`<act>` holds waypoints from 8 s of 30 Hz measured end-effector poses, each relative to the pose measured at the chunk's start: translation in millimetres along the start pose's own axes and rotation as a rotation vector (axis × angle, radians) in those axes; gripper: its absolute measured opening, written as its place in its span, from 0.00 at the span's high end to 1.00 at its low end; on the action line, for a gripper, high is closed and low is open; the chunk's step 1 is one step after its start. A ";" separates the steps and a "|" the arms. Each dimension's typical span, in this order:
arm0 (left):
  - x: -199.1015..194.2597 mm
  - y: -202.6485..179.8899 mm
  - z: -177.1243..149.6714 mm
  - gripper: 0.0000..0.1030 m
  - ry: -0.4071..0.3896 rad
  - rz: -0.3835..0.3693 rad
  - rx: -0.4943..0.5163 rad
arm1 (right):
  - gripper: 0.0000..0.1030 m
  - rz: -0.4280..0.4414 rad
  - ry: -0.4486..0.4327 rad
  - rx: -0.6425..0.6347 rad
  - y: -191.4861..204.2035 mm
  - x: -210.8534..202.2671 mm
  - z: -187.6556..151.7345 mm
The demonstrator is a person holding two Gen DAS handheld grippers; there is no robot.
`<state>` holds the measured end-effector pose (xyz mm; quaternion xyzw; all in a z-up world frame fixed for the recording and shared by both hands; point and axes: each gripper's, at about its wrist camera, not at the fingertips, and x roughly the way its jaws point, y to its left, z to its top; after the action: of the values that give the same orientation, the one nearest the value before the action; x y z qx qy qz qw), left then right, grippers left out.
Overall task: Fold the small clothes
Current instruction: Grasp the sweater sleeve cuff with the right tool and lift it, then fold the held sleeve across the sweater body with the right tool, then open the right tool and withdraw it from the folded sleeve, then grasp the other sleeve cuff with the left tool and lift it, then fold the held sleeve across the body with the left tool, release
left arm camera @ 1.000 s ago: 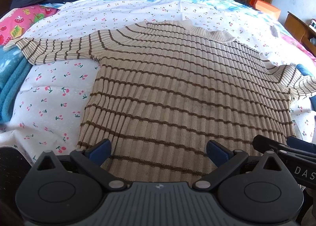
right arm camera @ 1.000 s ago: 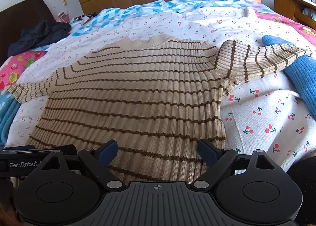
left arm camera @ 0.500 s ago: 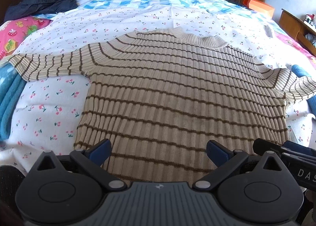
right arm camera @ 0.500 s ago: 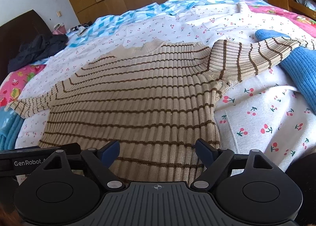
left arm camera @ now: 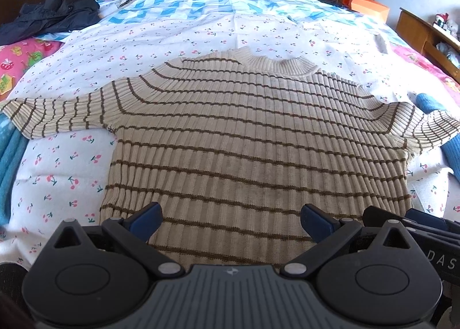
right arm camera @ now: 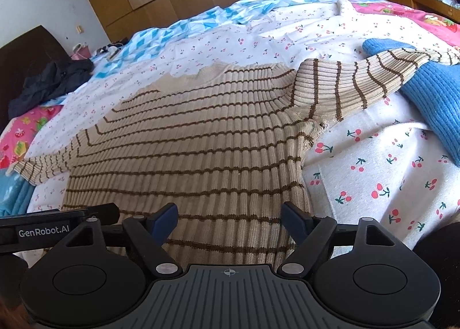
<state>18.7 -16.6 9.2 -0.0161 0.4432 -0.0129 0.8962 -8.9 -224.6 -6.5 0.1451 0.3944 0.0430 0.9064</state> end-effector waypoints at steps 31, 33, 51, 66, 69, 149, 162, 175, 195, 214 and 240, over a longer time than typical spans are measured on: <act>20.4 -121.1 63.3 0.00 -0.046 -0.143 0.207 | 0.55 -0.224 -0.330 0.591 -264.9 -21.8 119.5; 24.6 -128.6 63.9 0.00 -0.034 -0.150 0.218 | 0.56 -0.207 -0.324 0.640 -276.7 -14.9 124.0; 30.1 -124.2 53.0 0.00 -0.003 -0.173 0.208 | 0.87 -0.165 -0.278 0.707 -283.6 8.3 144.0; 22.9 5.1 39.4 0.00 -0.070 -0.073 -0.006 | 0.90 0.330 -0.218 0.284 -20.4 -1.0 195.8; 19.8 36.1 32.8 0.00 -0.100 -0.035 -0.058 | 0.91 0.361 -0.137 0.156 44.1 29.7 187.2; 12.1 97.7 19.2 0.00 -0.210 0.068 -0.078 | 0.80 -0.071 0.105 -0.143 20.2 127.4 104.3; 90.1 105.9 52.4 0.00 -0.136 0.172 -0.099 | 0.82 -0.003 0.048 -0.079 -7.2 116.6 89.9; 19.7 221.3 57.8 0.08 -0.231 0.338 -0.337 | 0.77 0.105 -0.120 -0.118 20.5 81.4 62.8; 50.8 331.5 73.3 0.56 -0.339 0.345 -0.774 | 0.75 0.166 -0.093 -0.200 42.9 94.2 46.4; -5.7 75.0 116.9 0.83 -0.269 -0.402 -0.133 | 0.75 0.216 -0.091 0.159 -29.1 88.8 76.3; 31.2 83.9 41.3 0.52 -0.255 -0.060 -0.061 | 0.71 0.425 0.150 0.297 22.3 135.0 98.2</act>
<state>71.2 66.8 6.2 -0.0582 0.3252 -0.0238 0.9436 155.8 -199.9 -31.2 0.3522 0.4231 0.1846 0.8142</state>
